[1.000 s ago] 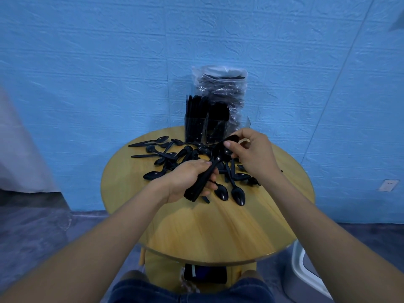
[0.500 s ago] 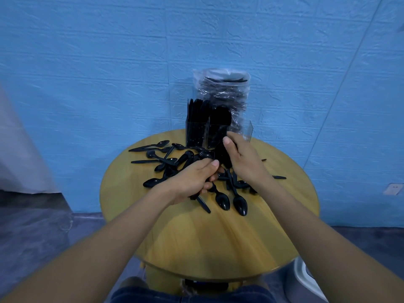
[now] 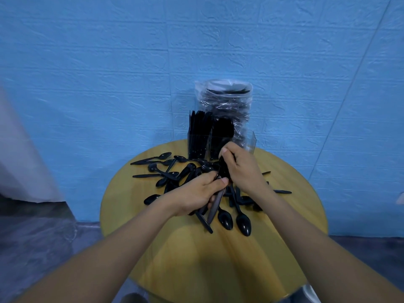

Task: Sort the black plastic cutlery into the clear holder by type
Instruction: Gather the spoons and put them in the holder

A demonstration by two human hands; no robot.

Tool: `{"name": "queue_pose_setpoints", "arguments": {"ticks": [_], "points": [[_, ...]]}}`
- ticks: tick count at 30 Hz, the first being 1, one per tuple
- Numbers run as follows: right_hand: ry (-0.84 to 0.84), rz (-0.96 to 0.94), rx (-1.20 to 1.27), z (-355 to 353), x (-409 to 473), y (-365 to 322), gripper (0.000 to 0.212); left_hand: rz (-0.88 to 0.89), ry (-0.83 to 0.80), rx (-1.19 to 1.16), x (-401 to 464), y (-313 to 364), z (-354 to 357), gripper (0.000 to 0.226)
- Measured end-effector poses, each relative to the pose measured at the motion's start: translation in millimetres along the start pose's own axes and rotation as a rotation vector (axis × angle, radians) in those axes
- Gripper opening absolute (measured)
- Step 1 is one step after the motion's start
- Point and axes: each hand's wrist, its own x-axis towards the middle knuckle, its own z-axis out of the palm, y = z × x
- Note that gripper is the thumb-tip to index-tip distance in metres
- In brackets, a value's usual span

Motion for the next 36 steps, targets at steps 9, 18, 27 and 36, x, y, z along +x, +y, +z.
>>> {"name": "queue_pose_setpoints", "arguments": {"ticks": [9, 18, 27, 36], "points": [[0.171, 0.018, -0.080, -13.1, 35.8, 31.3, 0.041, 0.065, -0.014, -0.023, 52.3, 13.1, 2.6, 0.028], [-0.136, 0.108, 0.071, -50.1, 72.9, 65.3, 0.035, -0.029, -0.060, -0.152, 101.0, 17.7, -14.1, 0.026], [-0.010, 0.094, -0.075, -85.8, 134.3, 104.2, 0.029, 0.141, -0.007, -0.059, 190.4, 30.4, -22.1, 0.033], [0.257, 0.167, -0.444, -109.5, 180.1, 150.8, 0.029, 0.470, 0.471, 0.722, 206.8, -13.3, -35.4, 0.024]]}}
